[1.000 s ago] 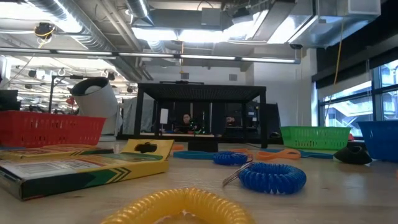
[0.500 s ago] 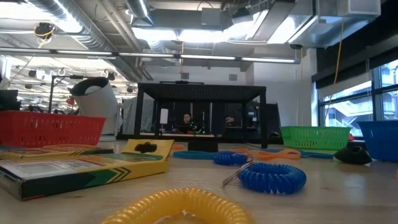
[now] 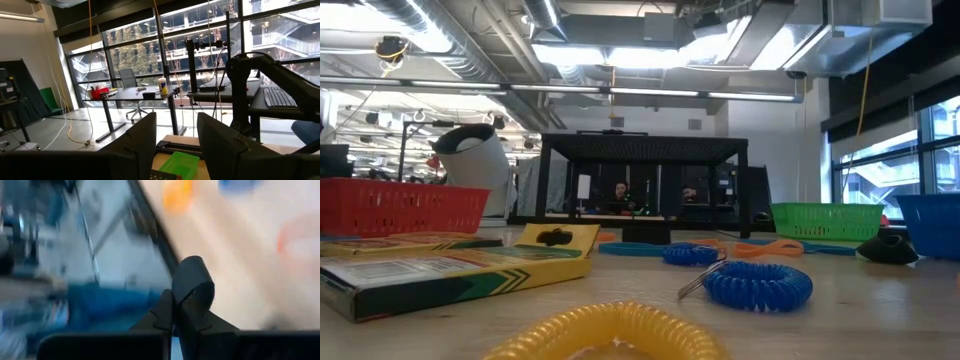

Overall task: Pick & Place Office Desk Supplies
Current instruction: Put the black rubber band into blue bin

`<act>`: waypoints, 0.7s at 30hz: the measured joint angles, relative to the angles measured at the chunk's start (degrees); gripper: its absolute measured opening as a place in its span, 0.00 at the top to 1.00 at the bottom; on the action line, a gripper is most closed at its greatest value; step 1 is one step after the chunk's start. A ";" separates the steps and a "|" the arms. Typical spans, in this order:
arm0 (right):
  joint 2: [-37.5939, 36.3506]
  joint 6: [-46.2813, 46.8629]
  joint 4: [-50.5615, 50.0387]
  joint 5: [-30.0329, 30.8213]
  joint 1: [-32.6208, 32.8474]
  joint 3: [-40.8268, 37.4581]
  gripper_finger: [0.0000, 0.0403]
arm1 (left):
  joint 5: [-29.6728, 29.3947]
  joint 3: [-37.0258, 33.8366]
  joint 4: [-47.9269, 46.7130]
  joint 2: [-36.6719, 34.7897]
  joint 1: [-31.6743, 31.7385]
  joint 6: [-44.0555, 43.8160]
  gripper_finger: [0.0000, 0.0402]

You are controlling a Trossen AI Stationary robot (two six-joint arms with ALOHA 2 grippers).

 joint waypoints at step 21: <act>-3.93 -41.58 -9.73 6.04 -25.50 13.49 0.97 | 0.04 0.00 -1.33 0.00 0.00 -3.99 0.66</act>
